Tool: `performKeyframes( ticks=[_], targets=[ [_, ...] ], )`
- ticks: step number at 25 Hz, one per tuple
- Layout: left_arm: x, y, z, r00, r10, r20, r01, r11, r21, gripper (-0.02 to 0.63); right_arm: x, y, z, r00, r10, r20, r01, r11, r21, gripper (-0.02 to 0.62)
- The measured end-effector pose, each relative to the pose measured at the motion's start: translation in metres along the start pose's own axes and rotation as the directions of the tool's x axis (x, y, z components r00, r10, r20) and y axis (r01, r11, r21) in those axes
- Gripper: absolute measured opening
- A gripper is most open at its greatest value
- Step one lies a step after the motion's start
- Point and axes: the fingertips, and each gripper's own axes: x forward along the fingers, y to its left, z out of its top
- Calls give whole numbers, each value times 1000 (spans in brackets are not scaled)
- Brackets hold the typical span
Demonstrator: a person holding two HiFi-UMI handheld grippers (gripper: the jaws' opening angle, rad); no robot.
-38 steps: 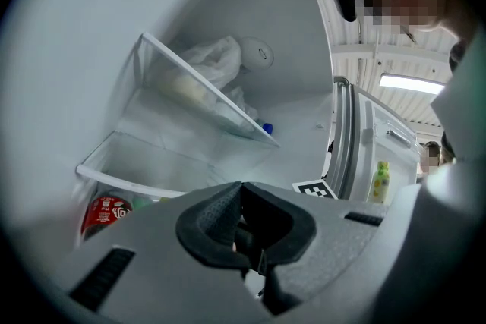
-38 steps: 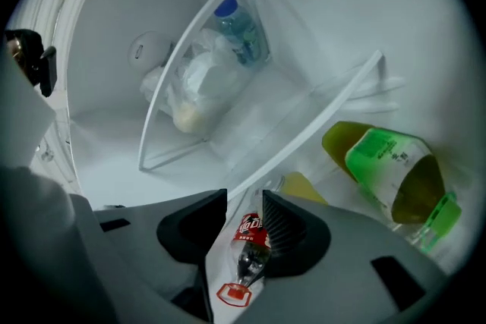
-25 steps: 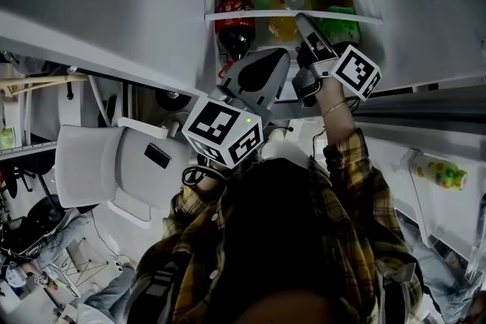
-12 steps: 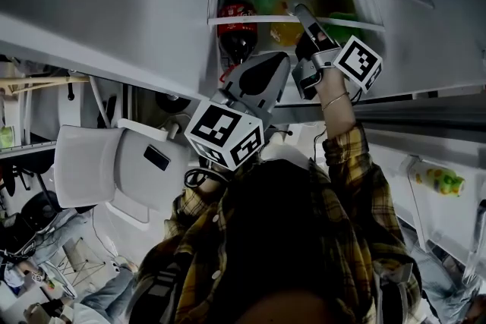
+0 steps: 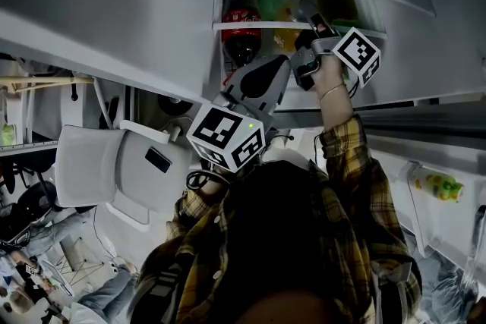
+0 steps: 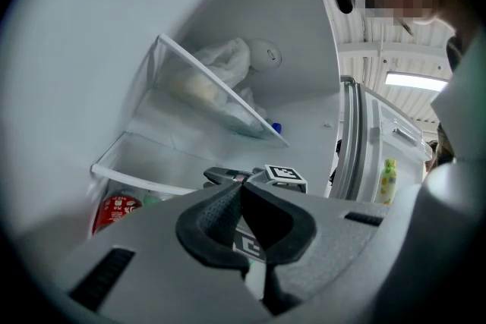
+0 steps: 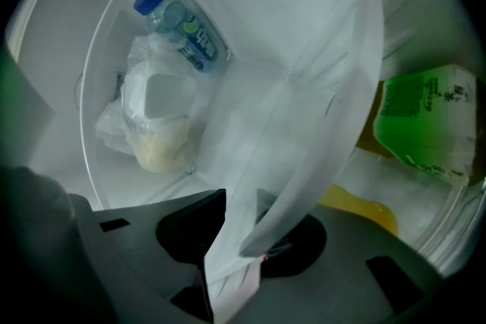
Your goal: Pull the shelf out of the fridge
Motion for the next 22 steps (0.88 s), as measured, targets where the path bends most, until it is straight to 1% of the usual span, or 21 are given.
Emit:
performKeyframes(
  ticks=[2,4,5,13,22],
  targets=[
    [-1,2,1,1000,1,2,-1,1000,-2,3,1,-3,1,1000,-14,10,14,1000,16,138],
    [-1,4,2,1000,1,2,-1,1000,-4,3,3,-6,1,999,-39,17,38,999,24,87],
    [-1,4,3,1000,0,2,0,1000,-5,3,4,-8,0,999,-47,20,47,998,30,72],
    [1,-1,3,1000,-13,4,13,1000,4,3,0,-11,2,997,-44,62,34,988,148,46],
    [-7,0,9,1000,-4,19,4,1000,4,3,-5,-8,-2,997,-23,68,9,979,202,38]
  ],
)
